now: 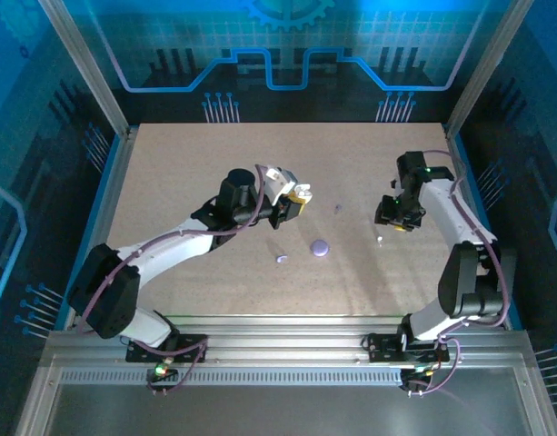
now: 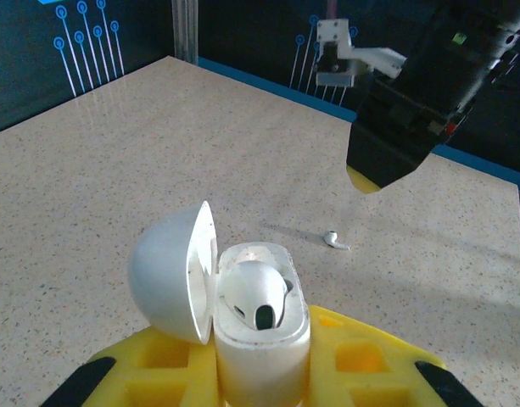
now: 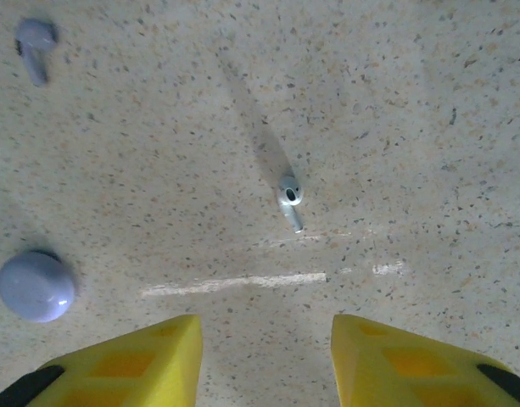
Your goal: Insert wireless bluetooth earbuds into charging case
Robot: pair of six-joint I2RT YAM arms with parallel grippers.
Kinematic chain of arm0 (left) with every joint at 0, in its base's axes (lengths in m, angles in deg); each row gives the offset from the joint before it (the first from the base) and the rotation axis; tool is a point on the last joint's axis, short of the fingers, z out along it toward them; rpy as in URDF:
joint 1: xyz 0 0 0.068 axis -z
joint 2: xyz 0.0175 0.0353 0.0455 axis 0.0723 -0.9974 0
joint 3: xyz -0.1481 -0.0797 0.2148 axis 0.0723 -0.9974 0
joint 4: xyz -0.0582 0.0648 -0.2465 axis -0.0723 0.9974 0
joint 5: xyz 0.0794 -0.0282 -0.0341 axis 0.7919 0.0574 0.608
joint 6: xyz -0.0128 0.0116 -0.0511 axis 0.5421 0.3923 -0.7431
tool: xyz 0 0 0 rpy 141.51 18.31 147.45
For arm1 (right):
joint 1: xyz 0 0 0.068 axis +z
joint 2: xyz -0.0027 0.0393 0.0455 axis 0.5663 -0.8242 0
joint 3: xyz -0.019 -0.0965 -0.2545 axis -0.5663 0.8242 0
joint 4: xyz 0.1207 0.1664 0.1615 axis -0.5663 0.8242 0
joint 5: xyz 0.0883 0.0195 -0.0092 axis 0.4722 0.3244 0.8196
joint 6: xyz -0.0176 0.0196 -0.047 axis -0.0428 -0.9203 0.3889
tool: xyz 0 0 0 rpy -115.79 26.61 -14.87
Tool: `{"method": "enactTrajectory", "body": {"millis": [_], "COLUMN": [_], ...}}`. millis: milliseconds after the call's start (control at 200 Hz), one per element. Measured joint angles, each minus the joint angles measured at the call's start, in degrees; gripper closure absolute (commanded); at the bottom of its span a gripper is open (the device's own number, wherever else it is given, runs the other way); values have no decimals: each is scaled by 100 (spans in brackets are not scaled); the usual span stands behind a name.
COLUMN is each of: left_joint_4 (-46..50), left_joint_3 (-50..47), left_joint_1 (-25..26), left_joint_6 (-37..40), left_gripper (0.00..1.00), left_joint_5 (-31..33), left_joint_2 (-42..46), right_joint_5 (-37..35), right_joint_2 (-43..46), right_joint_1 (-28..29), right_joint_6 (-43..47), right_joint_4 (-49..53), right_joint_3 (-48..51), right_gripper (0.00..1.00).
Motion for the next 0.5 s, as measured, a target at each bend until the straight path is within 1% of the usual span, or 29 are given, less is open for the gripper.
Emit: {"method": "enactTrajectory", "body": {"millis": [255,500], "left_joint_4": [4,4], "left_joint_3": [33,33], "left_joint_1": [0,0], "left_joint_6": [-2,-7], "left_gripper": [80,80], "left_joint_5": [0,2], "left_joint_2": [-31,-42], "right_joint_5": [-186,-238], "right_joint_2": [-811,-1300], "right_joint_1": [-2,0], "right_joint_6": [431,820], "right_joint_4": [85,114], "right_joint_3": [-136,-334], "right_gripper": [59,61]}}
